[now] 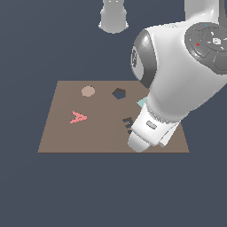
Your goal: Insert a designated object into the corresponding slot on a board.
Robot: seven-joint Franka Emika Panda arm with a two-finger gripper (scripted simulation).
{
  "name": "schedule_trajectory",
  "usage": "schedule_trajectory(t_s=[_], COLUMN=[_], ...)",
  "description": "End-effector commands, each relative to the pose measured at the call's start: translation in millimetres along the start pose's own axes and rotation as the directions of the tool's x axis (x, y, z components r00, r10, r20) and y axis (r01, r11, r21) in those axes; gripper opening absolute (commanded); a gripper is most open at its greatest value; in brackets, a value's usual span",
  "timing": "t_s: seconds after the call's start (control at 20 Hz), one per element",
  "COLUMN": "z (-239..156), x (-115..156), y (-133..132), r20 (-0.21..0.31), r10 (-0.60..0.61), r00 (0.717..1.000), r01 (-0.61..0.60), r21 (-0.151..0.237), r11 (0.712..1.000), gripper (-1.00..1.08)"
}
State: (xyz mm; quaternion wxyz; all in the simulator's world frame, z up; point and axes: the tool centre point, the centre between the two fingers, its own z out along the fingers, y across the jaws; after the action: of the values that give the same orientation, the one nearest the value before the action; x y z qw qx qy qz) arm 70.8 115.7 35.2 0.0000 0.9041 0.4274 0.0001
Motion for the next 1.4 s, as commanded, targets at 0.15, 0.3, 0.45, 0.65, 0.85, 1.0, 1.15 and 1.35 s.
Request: schedule_trajectory(t_s=[0.15,0.3,0.45,0.65,0.85,1.0,1.15,1.35], z=[-2,-3,-4,-4,-5,-5,-5,3], x=[-19,-29,-37,-45,-51,-53,-53,-53], y=[15,19,22,24,25,25,26,25], r20=[0.0,0.0,0.0,0.0,0.0,0.0,0.001,0.001], r10=[0.219,0.311,0.385,0.457,0.501,0.517,0.515,0.519], r00=[0.976,0.95,0.923,0.889,0.866,0.856,0.857,0.854], r01=[-0.219,-0.311,-0.385,-0.457,-0.501,-0.517,-0.515,-0.519], r21=[0.0,0.0,0.0,0.0,0.0,0.0,0.0,-0.001], r11=[0.976,0.95,0.923,0.889,0.866,0.856,0.857,0.854], gripper=[-1.0,-1.0,-1.0,-1.0,-1.0,-1.0,-1.0,-1.0])
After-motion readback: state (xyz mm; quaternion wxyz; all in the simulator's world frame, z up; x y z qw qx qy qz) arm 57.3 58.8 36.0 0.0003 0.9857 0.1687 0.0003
